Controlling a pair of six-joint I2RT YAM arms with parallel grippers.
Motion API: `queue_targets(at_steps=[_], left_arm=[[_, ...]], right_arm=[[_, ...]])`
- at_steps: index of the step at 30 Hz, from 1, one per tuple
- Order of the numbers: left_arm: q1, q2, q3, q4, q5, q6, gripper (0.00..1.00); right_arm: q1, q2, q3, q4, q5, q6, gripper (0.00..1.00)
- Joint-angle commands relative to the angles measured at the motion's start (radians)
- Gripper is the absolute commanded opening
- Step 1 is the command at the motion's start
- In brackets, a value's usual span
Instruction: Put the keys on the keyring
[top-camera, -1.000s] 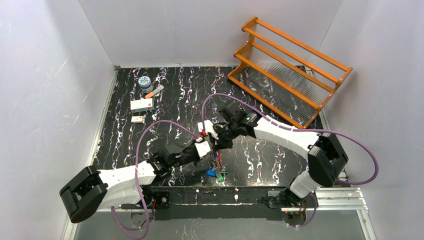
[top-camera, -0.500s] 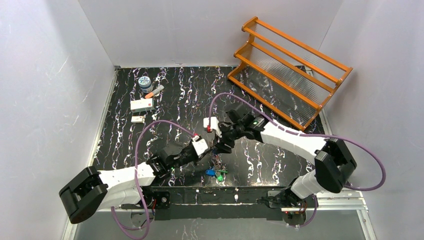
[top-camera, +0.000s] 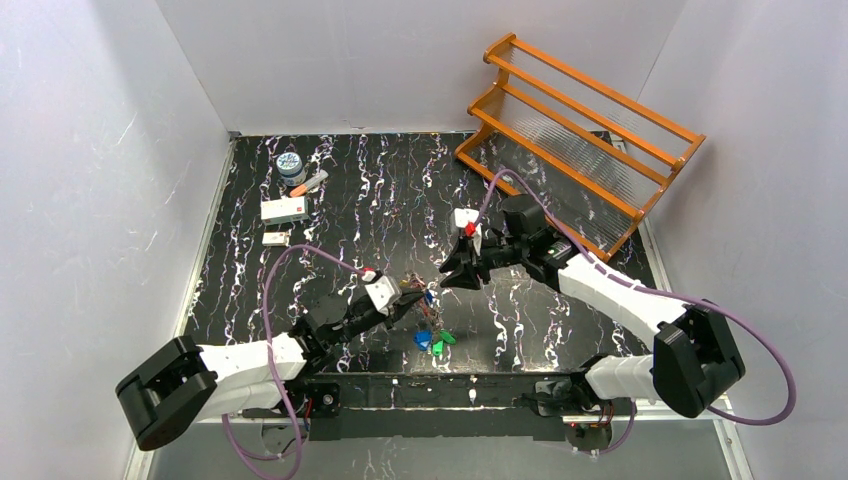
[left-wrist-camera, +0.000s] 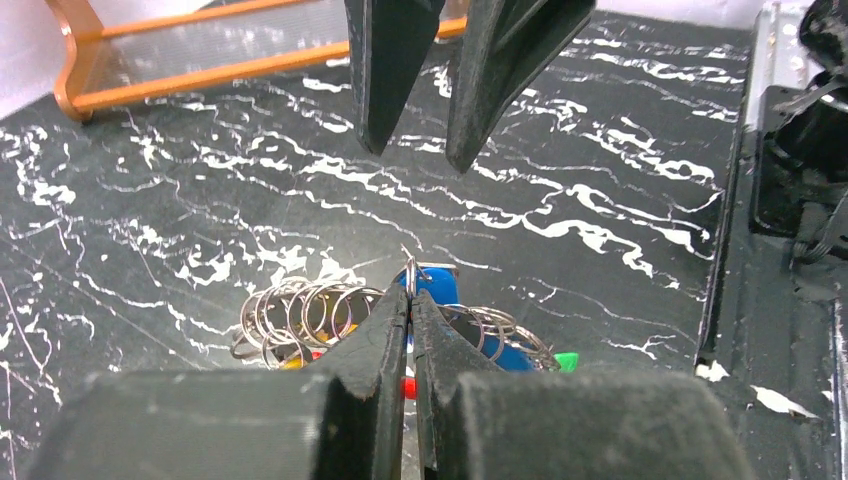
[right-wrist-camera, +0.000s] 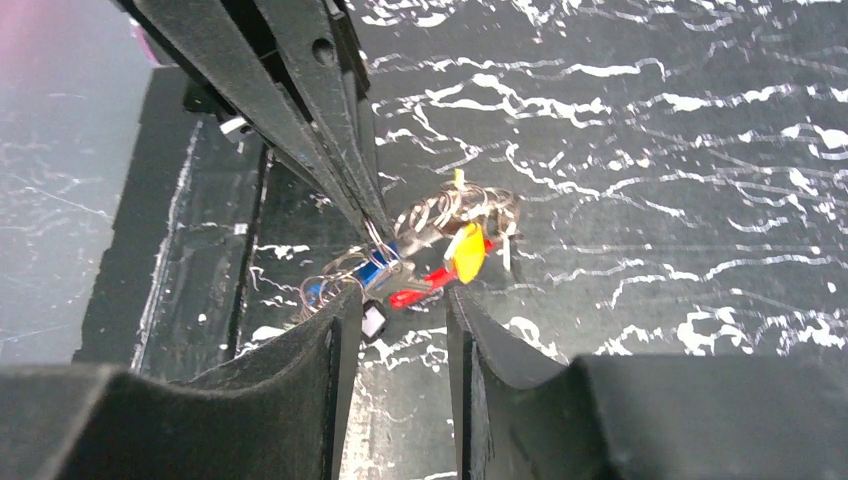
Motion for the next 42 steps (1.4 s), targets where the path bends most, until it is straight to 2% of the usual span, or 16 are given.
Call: queue_targets(at_steps=[1,8,18,25,28,34,42], left_arm=[[0.001,-0.042,-0.02,0.175,0.046,0.003,0.0],[0.001,-0.031,-0.016,0.201,0.099,0.001,0.0],[0.001,-0.019,-0.01,0.211,0.104,0.001,0.0],[0.001,-0.018,-0.009,0.211,0.105,-0.001,0.0],[0.001,-0.016,-0.009,0.211,0.102,-0.002,0.0],[0.001,-0.019,-0.009,0.211,0.094,-0.004,0.0],[0.001,-0.034,-0.018,0.211,0.077,-0.005,0.0]], right_arm=[[-0.005,-0.03,-0.018,0.143,-0.146,0.039,0.44],[-0.005,0.0,0.0,0.168,-0.213,0.048,0.43],[-0.005,0.073,0.03,0.106,-0.248,-0.008,0.38],[-0.006,0.078,0.029,0.108,-0.248,-0.018,0.22],[-0.005,0.079,0.028,0.109,-0.256,-0.02,0.19],[-0.005,0.081,0.025,0.104,-0.272,-0.026,0.03],[-0.005,0.073,0.02,0.067,-0.232,-0.039,0.01]])
